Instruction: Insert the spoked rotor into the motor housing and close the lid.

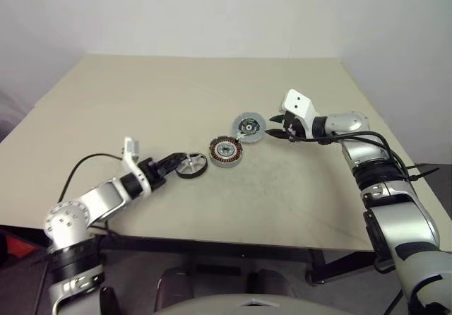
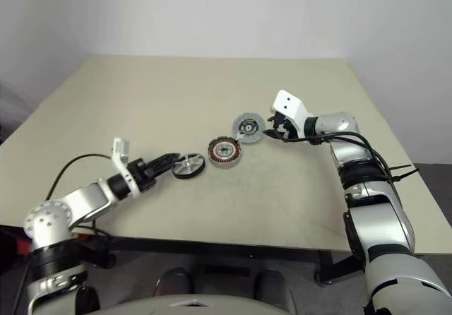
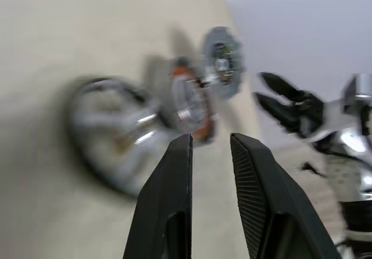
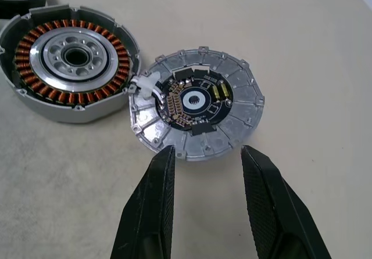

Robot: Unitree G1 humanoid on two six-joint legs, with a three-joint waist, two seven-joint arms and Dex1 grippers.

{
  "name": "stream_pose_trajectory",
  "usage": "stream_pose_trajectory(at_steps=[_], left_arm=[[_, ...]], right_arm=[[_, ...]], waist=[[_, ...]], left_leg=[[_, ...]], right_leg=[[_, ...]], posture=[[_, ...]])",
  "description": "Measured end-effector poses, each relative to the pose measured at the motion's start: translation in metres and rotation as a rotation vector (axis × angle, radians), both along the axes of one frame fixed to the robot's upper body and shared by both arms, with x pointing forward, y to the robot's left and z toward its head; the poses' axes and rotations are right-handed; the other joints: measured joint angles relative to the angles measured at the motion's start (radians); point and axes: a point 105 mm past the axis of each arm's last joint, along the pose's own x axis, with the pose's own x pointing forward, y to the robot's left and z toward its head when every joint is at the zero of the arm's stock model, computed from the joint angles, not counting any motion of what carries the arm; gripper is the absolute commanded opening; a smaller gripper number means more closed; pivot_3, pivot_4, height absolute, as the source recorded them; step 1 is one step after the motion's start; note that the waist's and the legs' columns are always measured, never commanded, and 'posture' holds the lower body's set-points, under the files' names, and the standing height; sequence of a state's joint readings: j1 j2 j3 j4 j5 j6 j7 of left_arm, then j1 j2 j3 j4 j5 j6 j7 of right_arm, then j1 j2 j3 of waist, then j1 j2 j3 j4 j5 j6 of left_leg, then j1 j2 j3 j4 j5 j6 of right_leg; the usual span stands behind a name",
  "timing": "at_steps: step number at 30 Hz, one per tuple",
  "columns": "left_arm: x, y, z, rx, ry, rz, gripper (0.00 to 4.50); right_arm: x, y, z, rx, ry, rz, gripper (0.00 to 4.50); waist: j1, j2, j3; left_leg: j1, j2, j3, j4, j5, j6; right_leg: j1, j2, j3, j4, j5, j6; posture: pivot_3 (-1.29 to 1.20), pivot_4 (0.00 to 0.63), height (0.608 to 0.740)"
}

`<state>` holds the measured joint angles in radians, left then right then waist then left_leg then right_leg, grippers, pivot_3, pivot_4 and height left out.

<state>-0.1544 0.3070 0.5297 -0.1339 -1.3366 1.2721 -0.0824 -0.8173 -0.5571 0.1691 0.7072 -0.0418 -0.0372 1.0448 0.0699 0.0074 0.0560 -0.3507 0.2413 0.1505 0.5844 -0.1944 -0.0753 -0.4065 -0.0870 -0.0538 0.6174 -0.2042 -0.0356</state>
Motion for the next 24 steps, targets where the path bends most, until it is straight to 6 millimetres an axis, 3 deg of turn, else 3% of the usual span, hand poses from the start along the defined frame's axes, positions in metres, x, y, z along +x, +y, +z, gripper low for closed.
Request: stream_pose_trajectory(at_steps=[3,8,12,24], left_arm=[[0.0,0.008,-0.001,0.018,-0.001,0.043,1.25],[0.005,-0.004,-0.006,0.0,0.015,0.046,2.54],[0.006,-0.016,-0.014,-0.073,0.07,0.028,2.54],[-0.002,-0.005,-0.013,-0.12,0.101,0.039,2.54]], right_arm=[[0.0,0.005,-0.001,0.009,0.003,0.009,1.99],[0.0,0.011,-0.001,0.013,0.003,0.023,1.99],[0.002,0.013,0.004,0.01,-0.011,0.027,1.99],[0.003,0.011,0.004,0.007,-0.015,0.018,1.99]], waist=[[0.005,0.0,0.0],[0.005,0.0,0.0],[0.002,0.0,0.0],[0.0,0.0,0.0]], left_leg=[[0.0,0.0,0.0,0.003,0.0,0.0],[-0.001,0.0,0.0,0.008,-0.001,0.002],[-0.001,0.001,0.0,0.008,-0.001,0.002],[-0.001,0.001,0.0,0.009,-0.002,0.002]], right_leg=[[0.001,-0.001,0.0,0.001,0.0,0.0],[0.002,-0.001,0.0,0.002,0.0,0.0],[0.002,0.0,0.0,0.002,0.0,0.0],[0.002,0.0,0.0,0.003,0.0,0.0]], posture=[[0.0,0.0,0.74],[0.0,0.0,0.74],[0.0,0.0,0.74],[0.0,0.0,0.74]])
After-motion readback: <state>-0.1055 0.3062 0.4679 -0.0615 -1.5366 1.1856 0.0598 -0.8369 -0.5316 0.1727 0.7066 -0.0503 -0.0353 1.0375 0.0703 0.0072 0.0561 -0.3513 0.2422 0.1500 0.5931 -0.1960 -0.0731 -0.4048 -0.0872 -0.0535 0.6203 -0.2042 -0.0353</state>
